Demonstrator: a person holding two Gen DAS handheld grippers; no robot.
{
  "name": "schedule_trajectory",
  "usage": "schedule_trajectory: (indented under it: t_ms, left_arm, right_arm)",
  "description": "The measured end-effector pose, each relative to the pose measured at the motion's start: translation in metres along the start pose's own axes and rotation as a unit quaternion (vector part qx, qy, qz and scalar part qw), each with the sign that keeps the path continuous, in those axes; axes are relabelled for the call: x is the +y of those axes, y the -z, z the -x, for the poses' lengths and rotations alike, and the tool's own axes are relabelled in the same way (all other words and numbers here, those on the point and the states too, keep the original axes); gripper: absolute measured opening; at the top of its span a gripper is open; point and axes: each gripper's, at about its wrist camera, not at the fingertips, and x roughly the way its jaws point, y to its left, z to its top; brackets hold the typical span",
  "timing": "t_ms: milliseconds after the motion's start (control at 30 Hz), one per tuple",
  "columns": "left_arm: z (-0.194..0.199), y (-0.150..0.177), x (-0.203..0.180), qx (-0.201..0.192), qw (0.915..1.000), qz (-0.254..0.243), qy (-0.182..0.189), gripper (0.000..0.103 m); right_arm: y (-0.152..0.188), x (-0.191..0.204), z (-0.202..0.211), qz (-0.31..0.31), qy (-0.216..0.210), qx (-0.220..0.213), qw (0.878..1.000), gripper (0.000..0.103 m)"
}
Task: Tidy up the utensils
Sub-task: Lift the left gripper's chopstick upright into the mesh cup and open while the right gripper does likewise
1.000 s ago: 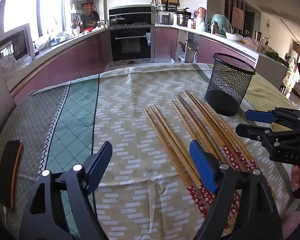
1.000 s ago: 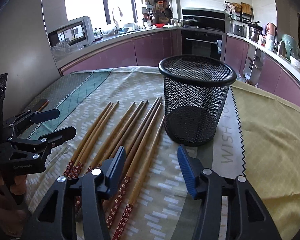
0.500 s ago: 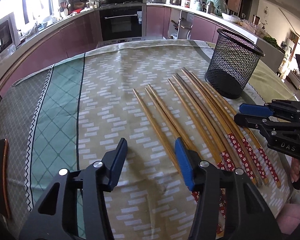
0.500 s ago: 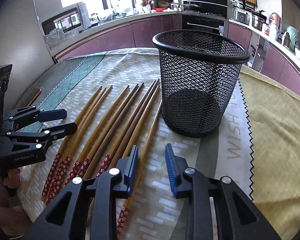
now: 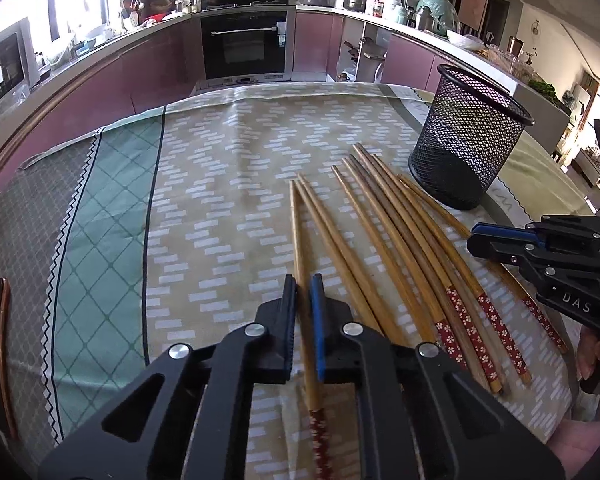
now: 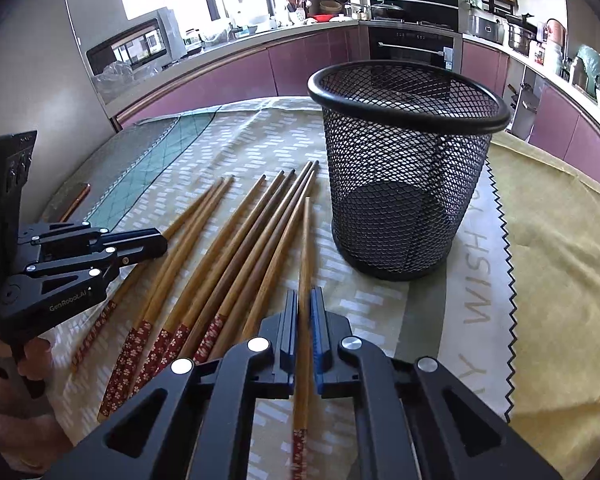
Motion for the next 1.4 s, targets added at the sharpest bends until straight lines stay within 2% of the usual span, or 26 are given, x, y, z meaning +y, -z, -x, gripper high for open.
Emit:
schedule_trajectory:
  t_ms: [200, 433, 733, 900, 1167, 1300, 1400]
  left_arm:
    - [0.018, 0.002, 0.005, -0.012, 0.9997, 0.010, 0.019, 0.008]
    - [0.055, -0.013, 0.005, -0.055, 0.9955, 0.011, 0.077, 0.008]
    - [0.104, -0.036, 0.001, -0.118, 0.9814, 0.014, 0.151, 0.007]
    - [0.122, -0.057, 0.000, -0.160, 0.9719, 0.026, 0.171, 0.007]
    - [0.139, -0.113, -0.021, -0.223, 0.9553, 0.024, 0.192, 0.007]
    - [0.139, -0.138, -0.034, -0.239, 0.9513, 0.019, 0.195, 0.007]
    - [0.132, -0.152, -0.043, -0.238, 0.9517, 0.013, 0.194, 0.007]
  right_arm:
    - [-0.003, 0.000, 0.026, 0.004, -0.031, -0.035, 0.999, 0.005]
    - [-0.011, -0.009, 0.066, -0.008, -0.069, -0.096, 0.993, 0.005]
    - [-0.027, -0.021, 0.106, -0.019, -0.093, -0.163, 0.982, 0.005]
    - [-0.044, -0.025, 0.122, -0.014, -0.091, -0.197, 0.976, 0.005]
    - [-0.083, -0.036, 0.152, 0.004, -0.075, -0.244, 0.967, 0.005]
    - [-0.100, -0.047, 0.161, 0.006, -0.065, -0.262, 0.963, 0.005]
    - [-0.109, -0.055, 0.162, 0.005, -0.051, -0.270, 0.961, 0.005]
